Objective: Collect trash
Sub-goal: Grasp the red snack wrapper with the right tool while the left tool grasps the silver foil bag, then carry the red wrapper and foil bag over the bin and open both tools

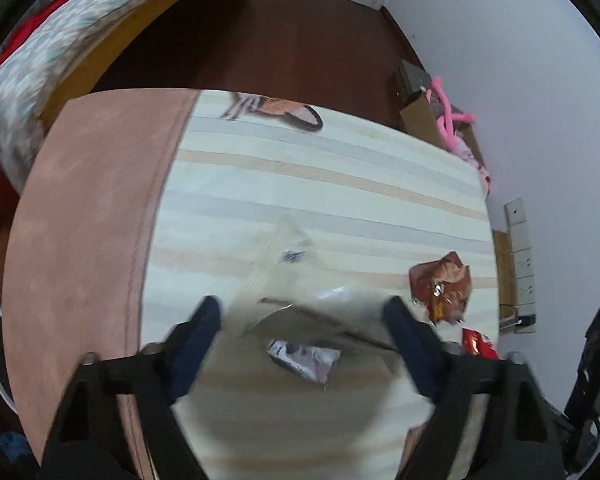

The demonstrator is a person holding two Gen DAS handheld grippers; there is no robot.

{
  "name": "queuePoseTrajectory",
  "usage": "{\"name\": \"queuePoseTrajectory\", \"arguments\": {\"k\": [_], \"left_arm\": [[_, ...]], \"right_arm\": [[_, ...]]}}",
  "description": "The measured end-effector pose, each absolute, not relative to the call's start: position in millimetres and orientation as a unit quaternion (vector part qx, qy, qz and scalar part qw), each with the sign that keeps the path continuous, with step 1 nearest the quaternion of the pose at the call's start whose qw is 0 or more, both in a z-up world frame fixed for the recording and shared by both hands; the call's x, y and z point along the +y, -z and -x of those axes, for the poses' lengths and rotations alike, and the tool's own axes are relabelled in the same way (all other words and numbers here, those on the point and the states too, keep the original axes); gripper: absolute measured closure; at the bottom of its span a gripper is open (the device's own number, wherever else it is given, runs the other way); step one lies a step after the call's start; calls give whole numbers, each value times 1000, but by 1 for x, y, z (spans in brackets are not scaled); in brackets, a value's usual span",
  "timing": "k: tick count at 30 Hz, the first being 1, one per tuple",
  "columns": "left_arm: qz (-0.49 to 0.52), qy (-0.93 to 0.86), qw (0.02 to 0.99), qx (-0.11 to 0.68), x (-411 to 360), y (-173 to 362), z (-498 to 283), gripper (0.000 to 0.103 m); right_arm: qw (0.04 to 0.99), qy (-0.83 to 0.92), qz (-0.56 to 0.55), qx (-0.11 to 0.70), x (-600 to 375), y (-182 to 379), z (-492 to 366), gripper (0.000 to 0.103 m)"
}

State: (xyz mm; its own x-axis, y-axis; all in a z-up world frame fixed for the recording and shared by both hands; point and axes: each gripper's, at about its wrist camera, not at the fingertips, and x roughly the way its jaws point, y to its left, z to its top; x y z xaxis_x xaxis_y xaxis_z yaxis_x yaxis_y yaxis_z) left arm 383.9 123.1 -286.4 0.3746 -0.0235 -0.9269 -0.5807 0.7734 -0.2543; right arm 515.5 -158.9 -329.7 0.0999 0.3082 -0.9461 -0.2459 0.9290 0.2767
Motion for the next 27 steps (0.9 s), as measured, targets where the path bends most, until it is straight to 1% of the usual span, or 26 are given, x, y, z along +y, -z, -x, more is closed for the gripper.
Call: {"name": "queuePoseTrajectory", "arguments": {"k": [2,4,5,7,8,9,11,12,13,18,22,27], "left_arm": [[277,-173,779,536,118,292,-391,48],[268,-170,784,534,113,291,-394,55],[264,-170,787,532,111,290,-394,61],[257,-166,791,530,108,290,-396,72],[252,-167,793,528,107,288,-394,75],[242,-171,798,525,105,286,-392,77],[228,-179,804,520,104,282,-387,84],[225,-180,806,517,104,279,-383,86],[221,-183,808,515,104,277,-382,91],[201,-207,825,486,103,252,-350,91],[205,-216,836,462,107,230,-322,92],[207,-231,854,418,116,186,-273,92]], "right_arm": [[741,-188,-25,644,-158,333,-516,44],[744,-188,-20,641,-156,333,-515,54],[744,-189,-20,641,-156,332,-514,56],[747,-191,-15,637,-154,330,-511,66],[749,-192,-12,634,-153,328,-510,68],[750,-194,-9,632,-152,326,-509,72],[754,-200,-4,626,-150,321,-504,78],[757,-202,-2,622,-149,317,-501,80],[760,-205,1,617,-148,313,-498,83],[769,-226,9,598,-143,288,-479,87],[774,-249,9,582,-139,264,-457,88],[778,-285,9,560,-123,227,-423,89]]}}
